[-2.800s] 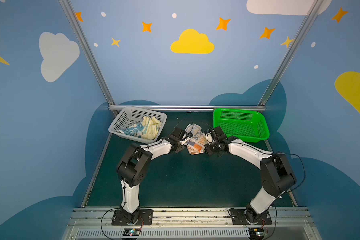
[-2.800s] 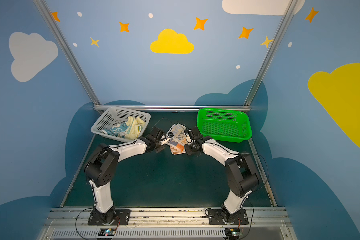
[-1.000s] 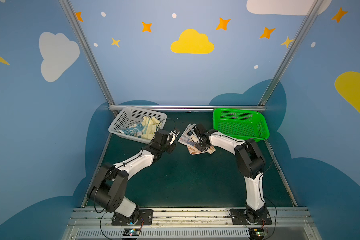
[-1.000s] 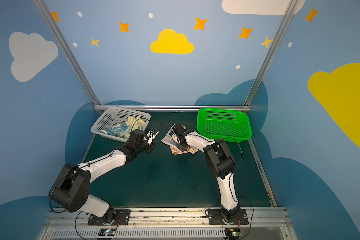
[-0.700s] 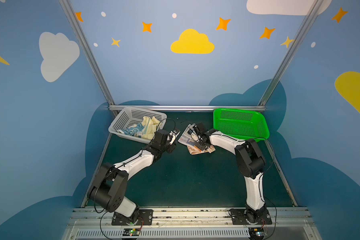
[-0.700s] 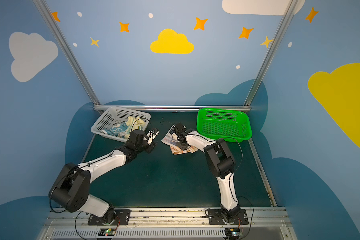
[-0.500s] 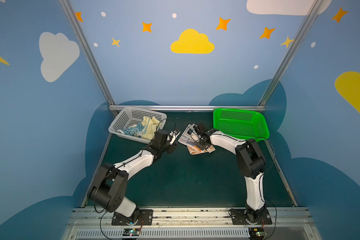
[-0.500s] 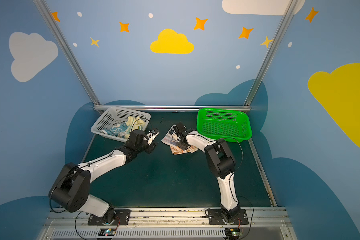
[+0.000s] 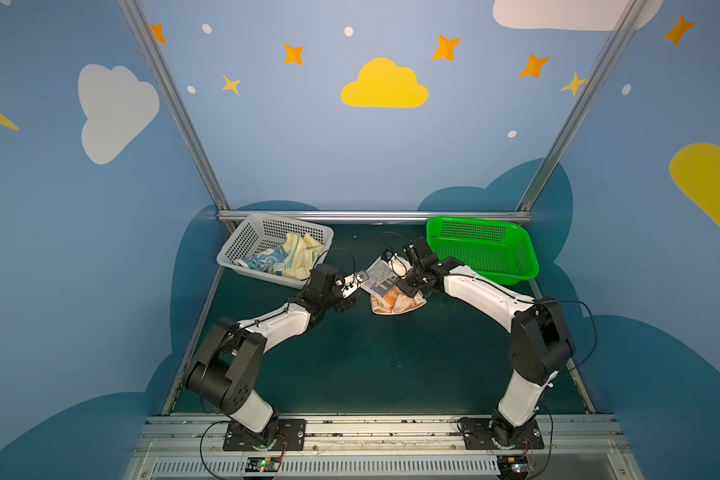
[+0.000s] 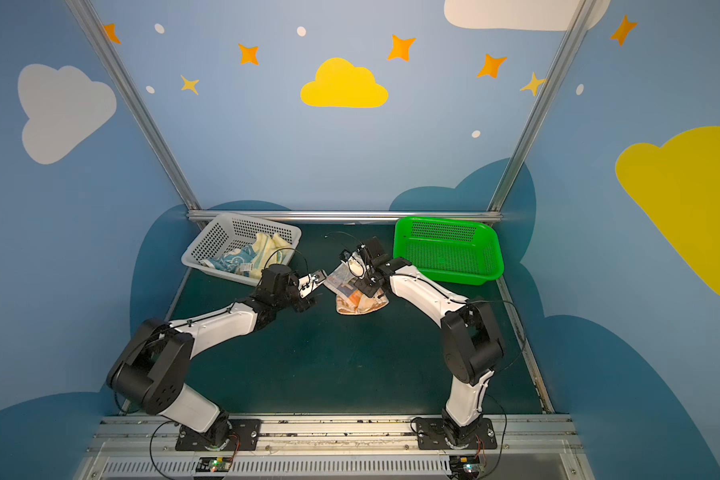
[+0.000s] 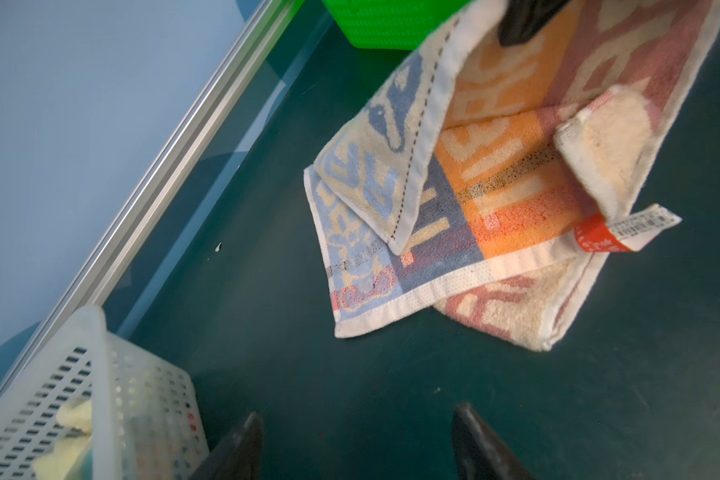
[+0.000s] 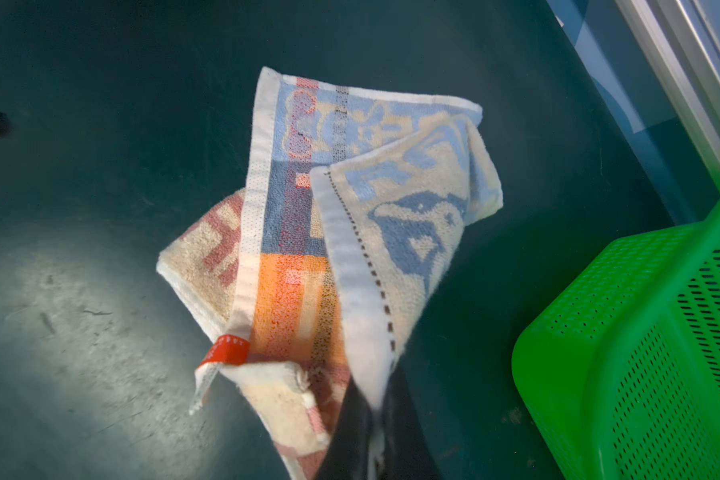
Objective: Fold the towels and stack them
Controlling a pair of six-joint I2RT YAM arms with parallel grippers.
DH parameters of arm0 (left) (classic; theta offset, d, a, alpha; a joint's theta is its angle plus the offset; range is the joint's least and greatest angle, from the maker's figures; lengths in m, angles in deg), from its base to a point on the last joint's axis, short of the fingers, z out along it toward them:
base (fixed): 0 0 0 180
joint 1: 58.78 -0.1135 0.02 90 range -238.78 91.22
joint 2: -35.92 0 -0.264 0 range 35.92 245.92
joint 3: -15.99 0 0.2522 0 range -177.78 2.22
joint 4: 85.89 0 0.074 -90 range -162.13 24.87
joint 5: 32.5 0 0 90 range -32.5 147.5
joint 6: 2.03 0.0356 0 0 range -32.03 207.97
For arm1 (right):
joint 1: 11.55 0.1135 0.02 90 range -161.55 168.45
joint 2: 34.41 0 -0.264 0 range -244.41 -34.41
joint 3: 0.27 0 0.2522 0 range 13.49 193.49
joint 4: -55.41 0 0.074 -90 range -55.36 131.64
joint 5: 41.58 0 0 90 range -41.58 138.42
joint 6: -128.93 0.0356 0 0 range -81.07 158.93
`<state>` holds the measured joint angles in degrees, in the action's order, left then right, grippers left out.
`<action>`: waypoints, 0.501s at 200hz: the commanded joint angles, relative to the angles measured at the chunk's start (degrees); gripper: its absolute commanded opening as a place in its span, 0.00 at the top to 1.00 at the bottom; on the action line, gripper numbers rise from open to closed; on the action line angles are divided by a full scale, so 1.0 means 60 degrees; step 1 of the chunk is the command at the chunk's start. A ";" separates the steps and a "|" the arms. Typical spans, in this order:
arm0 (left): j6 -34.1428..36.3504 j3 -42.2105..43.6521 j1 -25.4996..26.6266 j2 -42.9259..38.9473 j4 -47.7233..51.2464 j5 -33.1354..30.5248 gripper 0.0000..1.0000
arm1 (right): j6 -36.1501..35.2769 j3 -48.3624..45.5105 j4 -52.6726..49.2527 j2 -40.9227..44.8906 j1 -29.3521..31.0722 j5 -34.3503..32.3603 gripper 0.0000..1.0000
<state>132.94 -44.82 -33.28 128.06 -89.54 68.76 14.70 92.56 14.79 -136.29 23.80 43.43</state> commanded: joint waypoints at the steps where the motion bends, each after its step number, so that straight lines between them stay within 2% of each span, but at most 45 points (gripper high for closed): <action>1: 0.0624 -0.0117 -0.0009 0.0369 -0.1272 0.1014 0.28 | 0.0341 -0.0253 -0.0103 0.0391 0.0064 0.0416 1.00; 17: 0.0592 -0.0016 0.0074 0.0452 -0.1858 0.1725 0.27 | 0.0525 -0.0308 -0.0226 0.0547 0.0070 0.0476 1.00; 37: 0.0315 0.0136 0.0357 0.0809 -0.3111 0.1965 0.26 | 0.0743 -0.0529 -0.0098 0.0796 0.0088 0.0650 1.00; 100: 0.0091 0.0019 0.1198 0.2335 -0.5321 0.1591 0.27 | 0.1538 -0.0691 0.0017 0.1122 0.0084 0.0945 1.00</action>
<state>134.65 -44.69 -26.90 139.25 -112.97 78.45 20.78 88.69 14.40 -132.03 24.07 47.38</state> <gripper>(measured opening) 0.735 0.055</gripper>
